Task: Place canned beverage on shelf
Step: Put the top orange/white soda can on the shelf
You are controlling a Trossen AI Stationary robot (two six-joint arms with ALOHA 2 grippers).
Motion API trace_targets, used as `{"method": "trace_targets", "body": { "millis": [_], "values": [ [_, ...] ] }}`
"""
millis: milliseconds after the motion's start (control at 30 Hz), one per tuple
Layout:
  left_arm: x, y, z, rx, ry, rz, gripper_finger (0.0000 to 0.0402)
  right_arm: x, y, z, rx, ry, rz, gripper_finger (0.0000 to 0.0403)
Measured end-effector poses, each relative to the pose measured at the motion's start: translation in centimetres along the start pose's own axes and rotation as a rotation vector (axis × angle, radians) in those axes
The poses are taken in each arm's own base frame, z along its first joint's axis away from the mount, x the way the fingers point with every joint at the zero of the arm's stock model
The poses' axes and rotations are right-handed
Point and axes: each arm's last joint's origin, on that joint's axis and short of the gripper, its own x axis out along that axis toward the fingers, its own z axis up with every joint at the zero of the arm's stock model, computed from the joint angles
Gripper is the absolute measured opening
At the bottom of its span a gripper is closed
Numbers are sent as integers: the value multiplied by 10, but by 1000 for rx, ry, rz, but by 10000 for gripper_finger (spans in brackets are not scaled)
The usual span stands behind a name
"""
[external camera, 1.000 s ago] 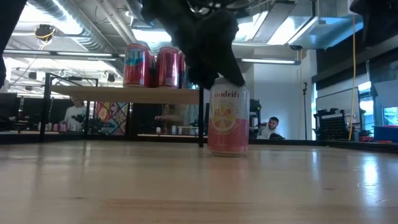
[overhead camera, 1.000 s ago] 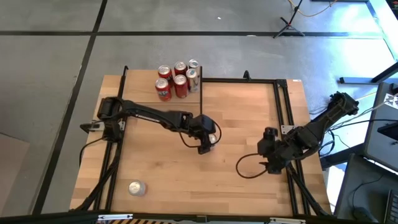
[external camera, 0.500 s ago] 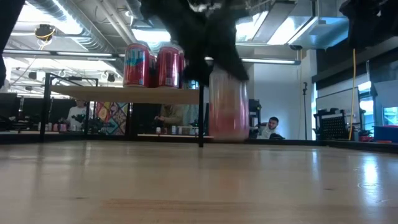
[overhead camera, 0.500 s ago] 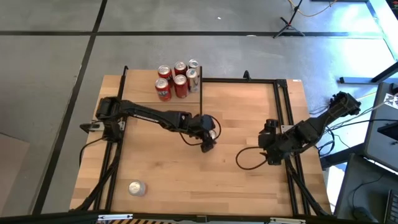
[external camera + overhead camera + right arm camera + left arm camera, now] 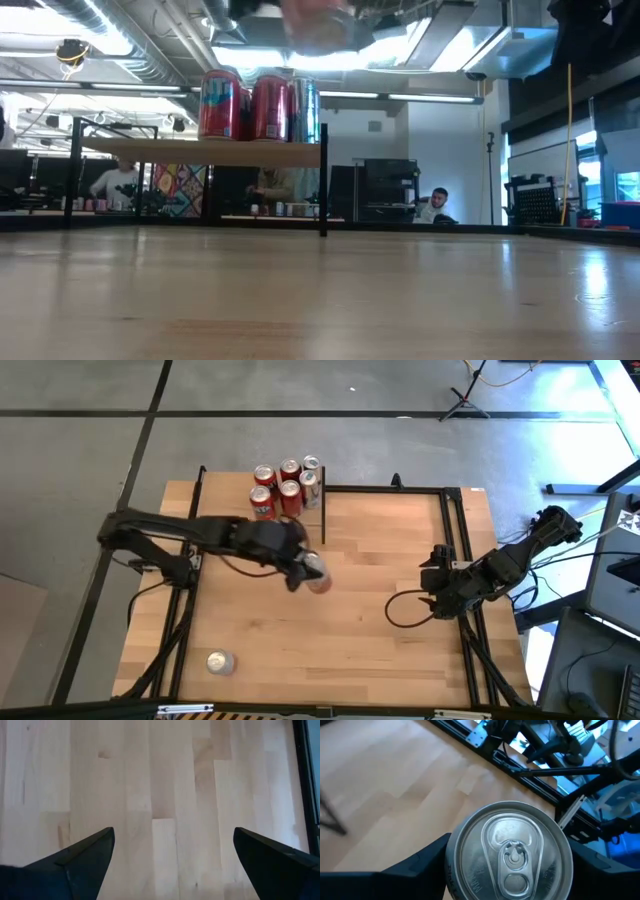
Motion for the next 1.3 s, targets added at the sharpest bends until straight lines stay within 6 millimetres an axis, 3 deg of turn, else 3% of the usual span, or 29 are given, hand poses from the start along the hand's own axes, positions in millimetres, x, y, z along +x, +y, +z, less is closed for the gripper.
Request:
{"method": "trace_targets", "body": {
  "millis": [200,367,733,967,1300],
  "values": [
    [-61,8,7,-62,-85,40,268,0,0,0,27,-3,-3,395],
    [-97,17,7,-78,-101,72,268,0,-2,2,73,-47,-70,395],
    [-184,37,18,-41,-40,460,268,0,-3,5,105,-94,-100,395],
    [-194,58,18,-10,20,668,268,6,-14,15,232,-101,-99,395],
    [-173,100,25,53,157,715,268,11,-23,24,329,-133,-84,395]
  ]
}}
